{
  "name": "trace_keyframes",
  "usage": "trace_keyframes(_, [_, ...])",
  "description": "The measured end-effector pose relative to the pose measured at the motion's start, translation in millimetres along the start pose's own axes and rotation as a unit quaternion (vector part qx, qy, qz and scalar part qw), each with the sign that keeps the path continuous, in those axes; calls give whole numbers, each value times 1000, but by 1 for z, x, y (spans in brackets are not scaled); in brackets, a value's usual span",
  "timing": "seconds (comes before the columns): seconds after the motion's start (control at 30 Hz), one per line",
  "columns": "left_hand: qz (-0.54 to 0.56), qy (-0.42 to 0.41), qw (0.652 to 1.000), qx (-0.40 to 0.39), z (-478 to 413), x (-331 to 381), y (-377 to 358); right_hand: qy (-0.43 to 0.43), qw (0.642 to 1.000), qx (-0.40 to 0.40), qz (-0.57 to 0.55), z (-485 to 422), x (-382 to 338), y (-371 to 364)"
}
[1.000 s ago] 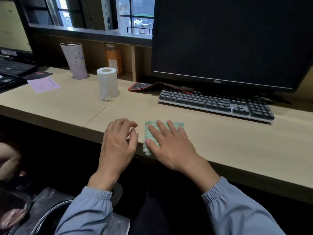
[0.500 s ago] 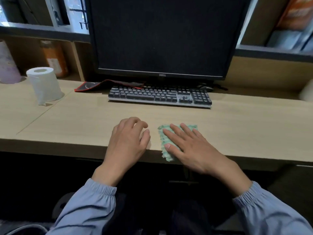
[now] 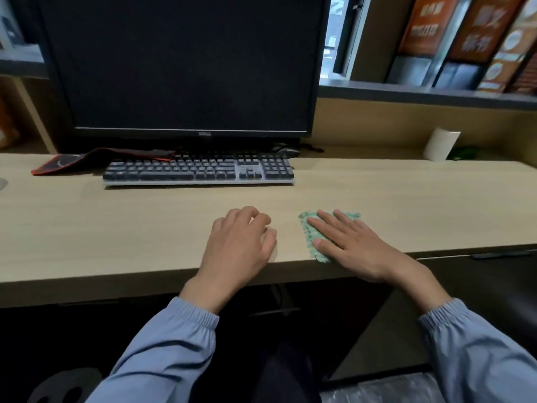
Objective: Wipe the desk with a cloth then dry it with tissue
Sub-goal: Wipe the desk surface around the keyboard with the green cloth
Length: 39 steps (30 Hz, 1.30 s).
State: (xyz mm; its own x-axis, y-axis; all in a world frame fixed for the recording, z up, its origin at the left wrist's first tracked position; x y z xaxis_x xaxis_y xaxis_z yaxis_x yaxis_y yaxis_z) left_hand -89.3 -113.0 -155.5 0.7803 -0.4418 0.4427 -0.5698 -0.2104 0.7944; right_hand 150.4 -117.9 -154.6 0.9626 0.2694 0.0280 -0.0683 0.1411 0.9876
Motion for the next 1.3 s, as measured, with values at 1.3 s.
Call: trace_keyframes(1.3, [-51,55,992,-101,-39,13,-31,-85,994,-56,32,-243,95,47])
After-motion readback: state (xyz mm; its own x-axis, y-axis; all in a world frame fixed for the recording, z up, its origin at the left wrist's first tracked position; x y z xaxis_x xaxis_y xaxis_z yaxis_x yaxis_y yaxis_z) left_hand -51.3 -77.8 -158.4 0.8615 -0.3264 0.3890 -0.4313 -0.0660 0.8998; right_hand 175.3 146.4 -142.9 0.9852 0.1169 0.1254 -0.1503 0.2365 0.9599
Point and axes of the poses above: each hand's wrist, its own z-axis away from the middle knuckle, its own y-axis out of the back of the hand, x = y × z, the point moved 4 cm from there along -z, towards the middle knuckle, and after that the axes turned 11 degrees about z, right-handed, at the moved point
